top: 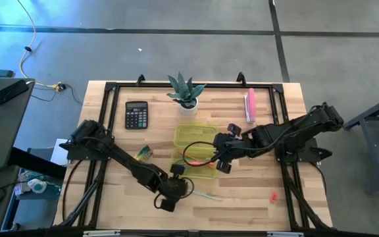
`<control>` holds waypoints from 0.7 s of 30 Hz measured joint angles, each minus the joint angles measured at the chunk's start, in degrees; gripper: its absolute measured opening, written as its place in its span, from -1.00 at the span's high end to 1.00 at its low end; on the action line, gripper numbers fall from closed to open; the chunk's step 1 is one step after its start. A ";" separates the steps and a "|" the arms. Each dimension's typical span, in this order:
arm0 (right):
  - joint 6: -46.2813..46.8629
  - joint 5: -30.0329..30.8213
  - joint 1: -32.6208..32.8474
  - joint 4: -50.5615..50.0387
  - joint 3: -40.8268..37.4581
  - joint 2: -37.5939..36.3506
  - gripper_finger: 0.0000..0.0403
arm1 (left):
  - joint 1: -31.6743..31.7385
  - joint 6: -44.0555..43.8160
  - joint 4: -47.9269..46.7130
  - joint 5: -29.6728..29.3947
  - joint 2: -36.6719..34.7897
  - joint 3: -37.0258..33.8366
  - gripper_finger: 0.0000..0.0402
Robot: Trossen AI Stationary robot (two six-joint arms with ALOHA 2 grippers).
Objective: Pack school essentials
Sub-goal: Put the blue pencil into the yellow box
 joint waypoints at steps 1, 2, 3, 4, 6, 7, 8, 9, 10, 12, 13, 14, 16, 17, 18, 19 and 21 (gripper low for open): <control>0.46 -0.02 0.07 -0.14 0.00 0.00 0.24 | 0.00 -1.10 -0.95 -0.83 -0.76 0.01 0.90; 0.96 0.00 0.13 -0.17 0.00 0.00 0.24 | 0.01 -2.26 -2.03 -1.88 -1.50 -0.02 0.90; 1.31 -0.02 0.13 -0.39 0.00 0.00 0.24 | 0.20 -3.37 -2.21 -3.13 -2.11 -0.01 0.90; 1.68 -0.03 0.17 -0.76 0.00 0.00 0.24 | 0.34 -4.51 -3.02 -4.78 -2.75 0.04 0.90; 2.46 -0.04 0.17 -0.95 0.00 -0.02 0.24 | 0.71 -7.05 -6.16 -8.23 -4.12 0.02 0.90; 2.90 -0.05 0.16 -1.30 0.00 -0.02 0.24 | 1.01 -8.20 -7.04 -9.74 -4.70 0.02 0.90; 3.03 -0.06 0.15 -1.77 0.00 -0.02 0.24 | 1.46 -9.56 -8.38 -11.10 -5.29 0.08 0.90; 3.03 -0.04 0.15 -1.80 0.00 -0.02 0.24 | 1.83 -11.04 -10.38 -12.25 -6.01 0.07 0.90; 3.03 -0.03 0.15 -1.70 0.00 -0.02 0.24 | 2.27 -12.68 -12.46 -13.44 -6.61 0.07 0.90; 3.03 -0.04 0.15 -1.86 0.00 -0.02 0.24 | 3.58 -15.87 -15.59 -14.30 -7.19 0.15 0.90; 3.03 -0.04 0.15 -1.80 0.00 -0.02 0.24 | 4.22 -17.33 -17.63 -14.31 -7.22 0.12 0.90; 3.03 -0.04 0.15 -1.82 0.00 -0.02 0.24 | 4.86 -18.60 -19.19 -14.26 -7.22 0.04 0.90; 3.03 -0.04 0.15 -1.91 0.00 -0.02 0.24 | 6.15 -19.75 -20.28 -13.48 -7.22 0.04 0.90; 3.03 -0.04 0.15 -1.87 0.00 -0.02 0.24 | 6.79 -19.75 -20.30 -12.59 -7.16 0.07 0.90; 3.03 -0.04 0.15 -1.88 0.00 -0.02 0.24 | 7.44 -19.75 -20.05 -11.55 -6.92 0.09 0.90; 3.03 -0.04 0.15 -1.88 0.00 -0.02 0.24 | 8.09 -19.75 -19.90 -10.56 -6.74 0.08 0.90; 3.04 -0.04 0.15 -1.88 0.00 -0.02 0.24 | 9.16 -19.79 -20.13 -8.70 -6.73 0.08 0.90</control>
